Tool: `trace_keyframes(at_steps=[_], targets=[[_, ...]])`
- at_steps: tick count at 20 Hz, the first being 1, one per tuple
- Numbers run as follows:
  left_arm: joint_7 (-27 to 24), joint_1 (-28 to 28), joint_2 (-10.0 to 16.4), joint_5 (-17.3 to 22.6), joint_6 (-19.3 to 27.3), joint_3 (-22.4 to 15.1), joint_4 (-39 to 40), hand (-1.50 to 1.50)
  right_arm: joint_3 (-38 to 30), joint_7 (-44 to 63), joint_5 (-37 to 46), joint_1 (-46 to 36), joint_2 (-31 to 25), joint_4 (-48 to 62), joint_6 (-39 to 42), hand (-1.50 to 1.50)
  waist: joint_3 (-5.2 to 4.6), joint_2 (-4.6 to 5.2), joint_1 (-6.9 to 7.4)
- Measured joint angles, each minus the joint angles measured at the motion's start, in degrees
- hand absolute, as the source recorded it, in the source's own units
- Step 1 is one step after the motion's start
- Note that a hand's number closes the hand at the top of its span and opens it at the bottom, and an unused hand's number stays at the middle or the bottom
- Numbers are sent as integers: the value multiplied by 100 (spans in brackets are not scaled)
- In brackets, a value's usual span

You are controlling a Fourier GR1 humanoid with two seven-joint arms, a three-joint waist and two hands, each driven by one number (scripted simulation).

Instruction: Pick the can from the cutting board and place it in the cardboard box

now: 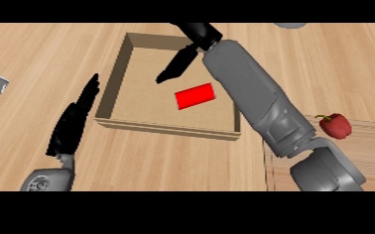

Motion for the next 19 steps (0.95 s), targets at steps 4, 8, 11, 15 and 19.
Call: trace_keyframes(at_steps=[4, 8, 11, 15, 19], targets=[[-15, 2, 18, 13, 40, 79, 22, 0, -623, 81, -564, -239, -87, 296, 233, -150, 1, 18, -106], [-17, 98, 17, 6, 38, 58, -122, 0, -1065, 110, -866, -394, -433, 620, 236, -150, 2, 47, -100], [-34, 116, 8, 0, 33, 40, -144, 0, -1295, 155, -1001, -484, -837, 821, 278, -150, 2, 82, -89], [-23, 83, -33, -13, 41, 2, -160, 0, -1512, 103, -1136, -452, -1383, 1028, 572, -150, 8, 134, -58], [-100, 126, -46, -46, 43, -38, -150, 0, -1576, -49, -1144, -370, -1906, 1131, 1025, -150, 14, 183, -1]])
